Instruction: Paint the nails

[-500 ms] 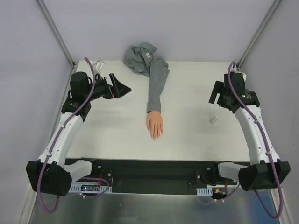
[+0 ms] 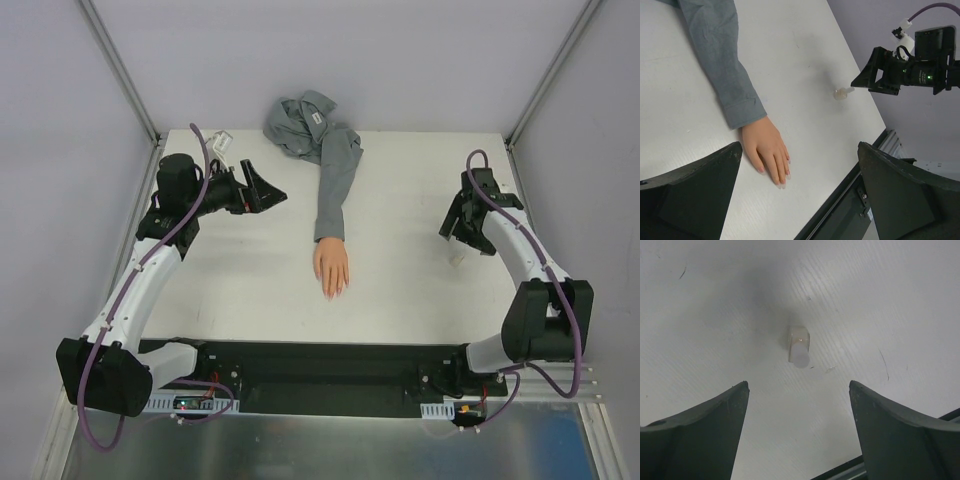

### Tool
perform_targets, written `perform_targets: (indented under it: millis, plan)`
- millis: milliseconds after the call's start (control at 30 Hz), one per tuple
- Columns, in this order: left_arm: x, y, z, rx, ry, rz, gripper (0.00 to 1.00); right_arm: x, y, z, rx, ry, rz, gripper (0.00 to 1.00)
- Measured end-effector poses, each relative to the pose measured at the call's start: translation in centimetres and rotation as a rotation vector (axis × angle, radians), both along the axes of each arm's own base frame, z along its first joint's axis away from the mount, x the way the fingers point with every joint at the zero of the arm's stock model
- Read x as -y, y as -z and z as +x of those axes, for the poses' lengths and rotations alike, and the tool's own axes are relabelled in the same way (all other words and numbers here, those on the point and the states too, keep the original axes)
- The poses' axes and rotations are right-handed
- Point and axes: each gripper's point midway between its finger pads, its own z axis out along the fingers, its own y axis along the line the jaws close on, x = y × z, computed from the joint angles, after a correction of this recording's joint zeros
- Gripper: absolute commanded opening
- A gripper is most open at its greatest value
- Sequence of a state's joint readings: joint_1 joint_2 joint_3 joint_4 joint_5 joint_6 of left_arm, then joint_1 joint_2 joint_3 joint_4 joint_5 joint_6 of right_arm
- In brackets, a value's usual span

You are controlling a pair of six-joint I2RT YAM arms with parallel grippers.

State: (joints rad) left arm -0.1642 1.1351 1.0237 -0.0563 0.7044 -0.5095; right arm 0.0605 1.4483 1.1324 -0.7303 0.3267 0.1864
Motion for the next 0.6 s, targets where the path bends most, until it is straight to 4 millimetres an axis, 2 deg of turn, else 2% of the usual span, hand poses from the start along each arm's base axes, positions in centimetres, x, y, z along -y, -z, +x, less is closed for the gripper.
perform_targets:
  millis: [67, 300, 600]
  plan:
    - [0.0, 0.0, 0.0, 0.0, 0.0, 0.0, 0.98, 0.1, 0.8, 0.0, -0.01, 0.009, 0.002, 0.74]
    - [0.1, 0.3, 0.1, -0.01, 0.006, -0.001, 0.99, 0.6, 3.4, 0.6, -0.038, 0.038, 0.006, 0.66]
    - [0.3, 0.3, -0.1, -0.013, 0.02, -0.005, 0.99, 0.5, 5.3, 1.1, -0.059, 0.036, 0.016, 0.57]
